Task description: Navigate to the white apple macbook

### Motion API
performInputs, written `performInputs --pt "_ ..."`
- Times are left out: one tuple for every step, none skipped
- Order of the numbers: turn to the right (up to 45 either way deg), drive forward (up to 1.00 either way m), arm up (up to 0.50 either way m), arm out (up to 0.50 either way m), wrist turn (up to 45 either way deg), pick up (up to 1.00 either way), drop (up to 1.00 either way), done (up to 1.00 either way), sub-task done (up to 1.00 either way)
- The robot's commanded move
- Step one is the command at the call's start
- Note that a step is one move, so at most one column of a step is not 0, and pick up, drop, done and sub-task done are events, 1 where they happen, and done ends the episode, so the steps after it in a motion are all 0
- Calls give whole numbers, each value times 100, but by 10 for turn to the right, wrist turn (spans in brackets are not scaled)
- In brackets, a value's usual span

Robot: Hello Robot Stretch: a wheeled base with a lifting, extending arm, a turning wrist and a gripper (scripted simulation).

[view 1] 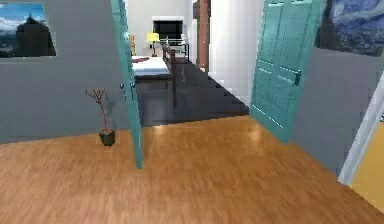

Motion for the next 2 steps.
performInputs --pt "0 100 0 0 0 0 0 0 0" --pt "0 100 0 0 0 0 0 0 0"
